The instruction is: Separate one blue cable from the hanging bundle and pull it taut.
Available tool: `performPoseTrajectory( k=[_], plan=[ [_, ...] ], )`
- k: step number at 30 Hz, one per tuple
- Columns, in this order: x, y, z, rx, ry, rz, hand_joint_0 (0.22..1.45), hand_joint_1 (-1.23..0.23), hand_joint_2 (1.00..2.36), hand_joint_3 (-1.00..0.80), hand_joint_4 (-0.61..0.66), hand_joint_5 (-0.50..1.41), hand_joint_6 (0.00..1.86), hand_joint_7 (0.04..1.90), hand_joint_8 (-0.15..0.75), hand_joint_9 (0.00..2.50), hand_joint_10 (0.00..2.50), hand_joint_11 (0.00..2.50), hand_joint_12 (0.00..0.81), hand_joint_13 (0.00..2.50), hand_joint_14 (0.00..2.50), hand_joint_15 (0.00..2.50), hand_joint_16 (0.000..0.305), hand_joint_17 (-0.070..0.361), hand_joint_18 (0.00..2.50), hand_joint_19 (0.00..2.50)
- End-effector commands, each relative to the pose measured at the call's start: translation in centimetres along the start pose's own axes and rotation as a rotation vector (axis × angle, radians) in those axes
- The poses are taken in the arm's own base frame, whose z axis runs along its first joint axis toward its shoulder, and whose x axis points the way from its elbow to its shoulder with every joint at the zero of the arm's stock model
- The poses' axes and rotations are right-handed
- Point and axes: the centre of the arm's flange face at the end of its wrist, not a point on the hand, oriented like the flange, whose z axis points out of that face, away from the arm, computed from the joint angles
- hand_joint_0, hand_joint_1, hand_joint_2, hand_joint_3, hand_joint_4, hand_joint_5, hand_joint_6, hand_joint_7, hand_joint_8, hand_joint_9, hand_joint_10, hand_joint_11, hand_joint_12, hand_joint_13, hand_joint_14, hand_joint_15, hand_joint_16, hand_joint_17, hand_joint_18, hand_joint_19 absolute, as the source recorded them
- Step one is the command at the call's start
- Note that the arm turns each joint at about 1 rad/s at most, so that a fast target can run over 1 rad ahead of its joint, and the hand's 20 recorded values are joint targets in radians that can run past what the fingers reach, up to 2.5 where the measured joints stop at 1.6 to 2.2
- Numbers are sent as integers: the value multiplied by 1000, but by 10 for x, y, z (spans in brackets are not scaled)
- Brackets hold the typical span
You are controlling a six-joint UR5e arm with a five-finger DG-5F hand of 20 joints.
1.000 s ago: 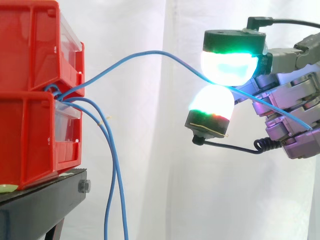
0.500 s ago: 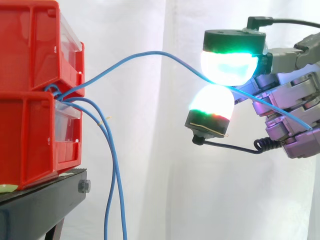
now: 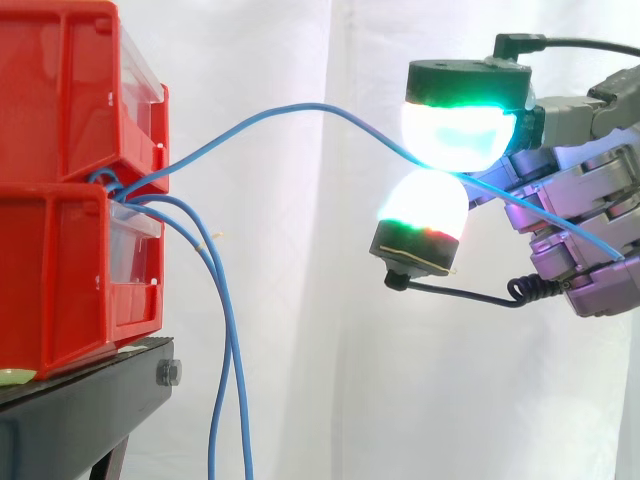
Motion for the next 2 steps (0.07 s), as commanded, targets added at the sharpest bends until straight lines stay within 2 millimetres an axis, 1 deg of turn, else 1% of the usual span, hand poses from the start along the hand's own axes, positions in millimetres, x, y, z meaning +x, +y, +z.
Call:
performPoseTrajectory(
  k=[1, 2],
  plan=[
    [0, 0, 0, 0, 0, 0, 767, -679, 1021, -270, 8, 132, 512, 1425, -68, 1908, 2500, 1467, 84, 1352, 2500, 1314, 48, 108, 1650, 1129],
    [1, 0, 0, -1, 1, 0, 767, -679, 1021, -267, 7, 132, 512, 1426, -68, 1908, 2500, 1469, 84, 1352, 2500, 1314, 49, 110, 1654, 1135]
  ],
)
